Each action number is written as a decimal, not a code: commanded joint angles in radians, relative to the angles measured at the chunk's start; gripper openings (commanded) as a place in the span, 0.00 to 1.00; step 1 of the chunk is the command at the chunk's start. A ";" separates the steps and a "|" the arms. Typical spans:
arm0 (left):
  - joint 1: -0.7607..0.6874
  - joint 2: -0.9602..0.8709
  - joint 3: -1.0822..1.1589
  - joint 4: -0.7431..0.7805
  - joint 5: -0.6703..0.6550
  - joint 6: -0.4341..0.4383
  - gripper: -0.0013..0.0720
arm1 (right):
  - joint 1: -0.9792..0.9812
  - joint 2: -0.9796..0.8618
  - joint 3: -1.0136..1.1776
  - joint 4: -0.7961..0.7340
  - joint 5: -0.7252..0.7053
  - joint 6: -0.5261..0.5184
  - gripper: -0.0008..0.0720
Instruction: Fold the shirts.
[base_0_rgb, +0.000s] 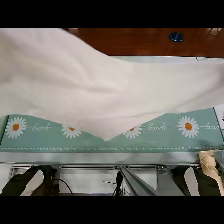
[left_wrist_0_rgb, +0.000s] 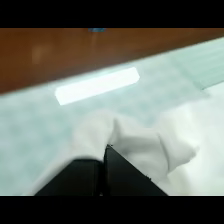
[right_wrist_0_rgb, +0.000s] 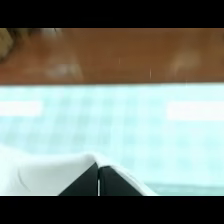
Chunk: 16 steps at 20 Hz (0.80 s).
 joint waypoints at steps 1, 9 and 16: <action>0.000 0.024 -0.234 0.179 -0.082 0.017 0.05 | 0.001 -0.039 -0.016 -0.067 0.177 0.027 0.04; -0.121 -0.239 -0.677 0.078 0.347 0.132 0.05 | 0.105 -0.306 -0.216 -0.068 0.146 0.030 0.04; -0.197 -0.539 -0.677 -0.045 0.712 0.237 0.05 | 0.333 -0.650 -0.222 -0.121 -0.406 0.016 0.05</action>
